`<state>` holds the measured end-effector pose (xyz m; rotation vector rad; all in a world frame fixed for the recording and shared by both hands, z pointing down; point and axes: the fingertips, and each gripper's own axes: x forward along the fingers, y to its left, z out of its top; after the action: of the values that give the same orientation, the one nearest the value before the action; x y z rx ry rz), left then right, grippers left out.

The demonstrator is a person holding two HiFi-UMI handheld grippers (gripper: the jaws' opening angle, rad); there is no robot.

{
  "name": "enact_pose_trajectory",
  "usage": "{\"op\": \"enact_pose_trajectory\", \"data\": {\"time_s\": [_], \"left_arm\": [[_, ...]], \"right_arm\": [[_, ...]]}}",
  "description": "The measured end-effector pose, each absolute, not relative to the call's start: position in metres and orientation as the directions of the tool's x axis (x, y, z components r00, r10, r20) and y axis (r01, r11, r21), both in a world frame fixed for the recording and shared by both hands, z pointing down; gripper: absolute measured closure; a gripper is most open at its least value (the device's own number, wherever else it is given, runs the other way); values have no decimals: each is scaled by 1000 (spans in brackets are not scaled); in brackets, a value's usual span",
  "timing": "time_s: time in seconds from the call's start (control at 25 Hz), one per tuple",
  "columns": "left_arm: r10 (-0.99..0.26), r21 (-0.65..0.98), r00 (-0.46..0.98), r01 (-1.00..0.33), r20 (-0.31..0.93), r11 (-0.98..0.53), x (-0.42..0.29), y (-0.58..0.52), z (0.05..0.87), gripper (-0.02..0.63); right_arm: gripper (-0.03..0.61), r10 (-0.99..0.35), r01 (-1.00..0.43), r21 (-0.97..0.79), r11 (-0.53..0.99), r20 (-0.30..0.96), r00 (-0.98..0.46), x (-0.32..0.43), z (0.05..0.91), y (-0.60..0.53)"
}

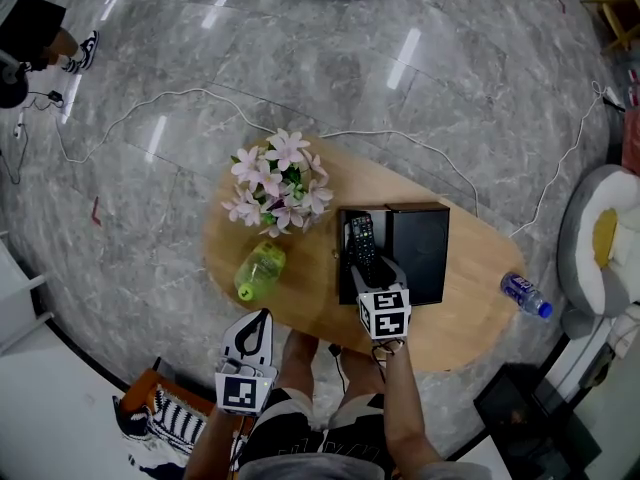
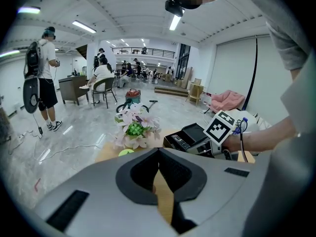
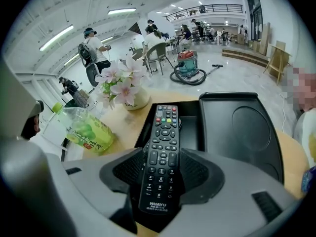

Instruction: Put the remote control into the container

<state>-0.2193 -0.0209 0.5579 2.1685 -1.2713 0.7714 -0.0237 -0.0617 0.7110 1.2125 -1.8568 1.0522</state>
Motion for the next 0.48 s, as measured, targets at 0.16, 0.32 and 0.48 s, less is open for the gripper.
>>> {"op": "enact_pose_trajectory", "data": {"time_s": [0.16, 0.32, 0.48], "left_arm": [[-607, 137, 404, -889, 684, -437, -217, -19, 556, 606], [-607, 138, 415, -883, 678, -449, -211, -19, 553, 606], [-610, 138, 414, -884, 676, -446, -210, -15, 553, 606]], "right_arm": [[357, -392, -934, -267, 240, 853, -344, -23, 707, -55], [357, -399, -935, -268, 231, 850, -343, -18, 708, -53], [357, -414, -937, -269, 225, 844, -341, -17, 705, -55]]}}
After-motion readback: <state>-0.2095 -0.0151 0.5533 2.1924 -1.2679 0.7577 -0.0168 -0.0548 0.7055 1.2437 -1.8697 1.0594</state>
